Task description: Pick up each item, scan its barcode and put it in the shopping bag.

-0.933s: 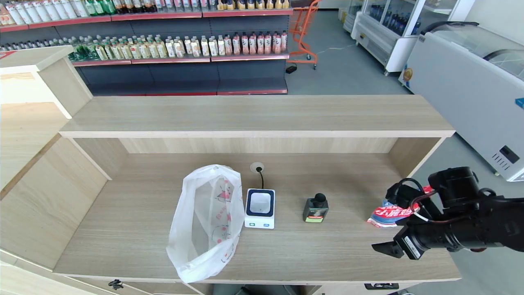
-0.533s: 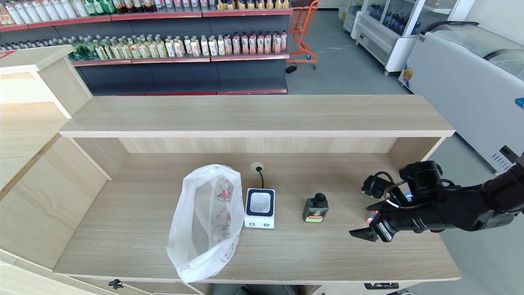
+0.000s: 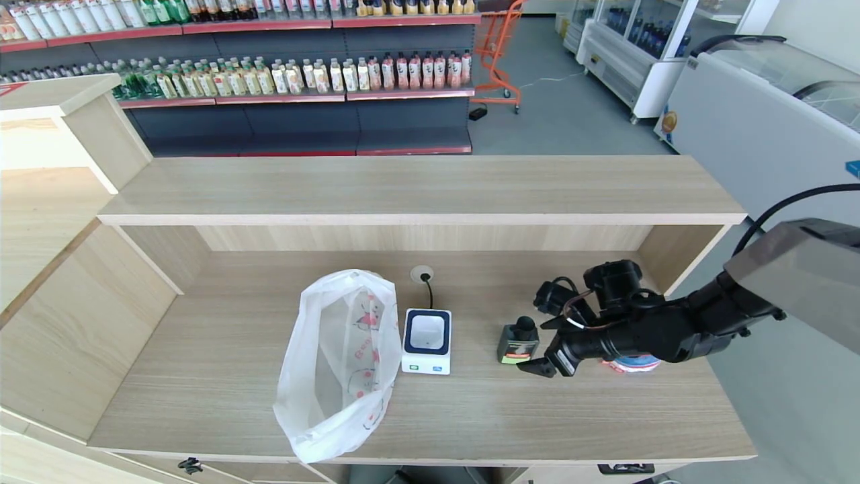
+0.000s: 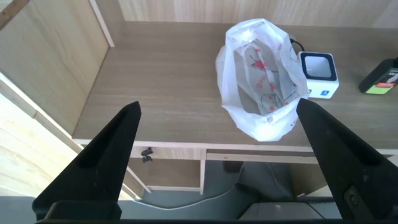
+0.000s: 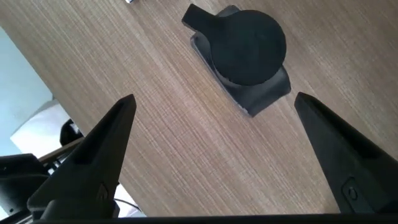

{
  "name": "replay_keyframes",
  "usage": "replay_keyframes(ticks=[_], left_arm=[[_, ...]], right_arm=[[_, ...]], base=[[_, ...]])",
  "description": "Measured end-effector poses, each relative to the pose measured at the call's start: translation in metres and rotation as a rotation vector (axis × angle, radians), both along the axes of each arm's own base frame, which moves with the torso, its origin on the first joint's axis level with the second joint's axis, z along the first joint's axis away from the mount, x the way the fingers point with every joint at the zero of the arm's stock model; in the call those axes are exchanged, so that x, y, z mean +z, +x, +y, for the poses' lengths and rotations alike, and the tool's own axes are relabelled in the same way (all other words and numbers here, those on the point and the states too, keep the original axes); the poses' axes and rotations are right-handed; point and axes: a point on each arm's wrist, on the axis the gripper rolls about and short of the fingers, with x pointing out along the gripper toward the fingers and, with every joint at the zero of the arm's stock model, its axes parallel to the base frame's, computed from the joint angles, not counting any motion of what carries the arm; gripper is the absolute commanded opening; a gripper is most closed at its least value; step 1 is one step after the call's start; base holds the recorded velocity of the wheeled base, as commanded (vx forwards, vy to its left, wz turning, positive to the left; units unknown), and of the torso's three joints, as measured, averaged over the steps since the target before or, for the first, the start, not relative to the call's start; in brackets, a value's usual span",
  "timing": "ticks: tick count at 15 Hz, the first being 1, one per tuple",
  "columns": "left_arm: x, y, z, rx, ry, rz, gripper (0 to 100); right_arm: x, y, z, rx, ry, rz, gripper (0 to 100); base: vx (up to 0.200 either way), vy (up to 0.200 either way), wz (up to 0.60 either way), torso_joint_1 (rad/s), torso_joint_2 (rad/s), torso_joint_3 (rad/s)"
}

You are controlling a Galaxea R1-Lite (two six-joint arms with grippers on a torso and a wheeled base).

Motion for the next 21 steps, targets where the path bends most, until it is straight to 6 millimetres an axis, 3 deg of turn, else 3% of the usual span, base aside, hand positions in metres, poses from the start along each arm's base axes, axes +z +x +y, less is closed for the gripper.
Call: replay_keyframes(ticks=[5,9,14,15,21], left_arm=[[0.000,0.000,0.000,0.000,0.000,0.000,100],[0.000,0.000,0.000,0.000,0.000,0.000,100],[0.000,0.000,0.000,0.000,0.000,0.000,100],[0.000,0.000,0.000,0.000,0.000,0.000,100],[0.000,0.000,0.000,0.000,0.000,0.000,100]], right_arm=[[-0.014,0.011,0.013,0.022,-0.007,0.004,100],[-0.009,0.026,0.028,0.037,0.004,-0.048,100],[-0.018,0.032,0.039,0.068,-0.010,-0.065,100],[-0.020,0.033,0.040,0.080,-0.021,-0.070,0],[-0.024,0.045,0.046,0.063,-0.035,-0.099,0]], base=[[0.000,0.000,0.00,0.000,0.00,0.000],[0.000,0.000,0.00,0.000,0.00,0.000],[0.000,0.000,0.00,0.000,0.00,0.000],[0.000,0.000,0.00,0.000,0.00,0.000],[0.000,0.000,0.00,0.000,0.00,0.000]])
